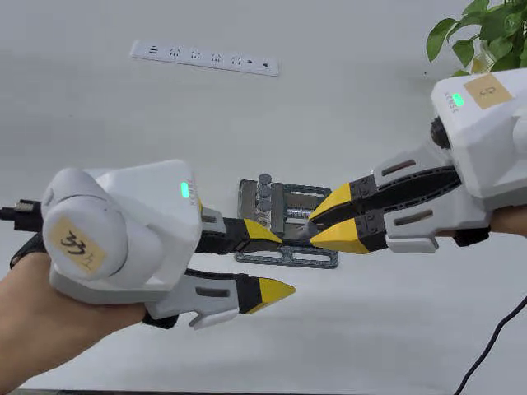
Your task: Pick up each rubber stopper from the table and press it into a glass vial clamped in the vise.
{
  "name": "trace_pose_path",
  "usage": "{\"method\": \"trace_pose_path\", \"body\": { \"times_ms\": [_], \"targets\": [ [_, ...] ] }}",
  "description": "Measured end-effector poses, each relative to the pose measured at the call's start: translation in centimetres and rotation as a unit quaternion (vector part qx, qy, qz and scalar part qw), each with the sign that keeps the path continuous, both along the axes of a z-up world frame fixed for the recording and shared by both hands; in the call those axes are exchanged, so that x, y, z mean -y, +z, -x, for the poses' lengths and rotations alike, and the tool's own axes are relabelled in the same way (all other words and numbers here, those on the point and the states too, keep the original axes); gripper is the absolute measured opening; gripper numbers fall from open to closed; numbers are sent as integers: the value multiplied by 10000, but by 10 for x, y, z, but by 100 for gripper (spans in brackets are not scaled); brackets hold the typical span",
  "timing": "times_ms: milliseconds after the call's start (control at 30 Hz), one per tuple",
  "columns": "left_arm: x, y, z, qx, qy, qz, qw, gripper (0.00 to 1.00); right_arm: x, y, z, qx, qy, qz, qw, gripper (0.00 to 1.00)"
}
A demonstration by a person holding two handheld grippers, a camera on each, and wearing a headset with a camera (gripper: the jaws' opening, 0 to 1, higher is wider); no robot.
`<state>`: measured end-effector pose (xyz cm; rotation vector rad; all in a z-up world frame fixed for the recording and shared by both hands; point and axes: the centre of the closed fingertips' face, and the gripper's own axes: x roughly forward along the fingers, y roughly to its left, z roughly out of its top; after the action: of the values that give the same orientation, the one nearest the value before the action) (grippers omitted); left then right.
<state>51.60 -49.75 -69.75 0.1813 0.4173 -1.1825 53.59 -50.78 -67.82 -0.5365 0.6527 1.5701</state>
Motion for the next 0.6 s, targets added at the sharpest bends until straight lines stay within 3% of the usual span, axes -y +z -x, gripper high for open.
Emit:
{"method": "trace_pose_path", "body": {
  "times_ms": [300,600],
  "targets": [
    [-32,-8,-20,58,551,122,9984,37,-12,-17,-24,70,-136,458,9988,6],
    [-51,-18,-29,79,847,206,9962,51,-22,-43,-48,142,-241,1065,9939,6]
  ]
}}
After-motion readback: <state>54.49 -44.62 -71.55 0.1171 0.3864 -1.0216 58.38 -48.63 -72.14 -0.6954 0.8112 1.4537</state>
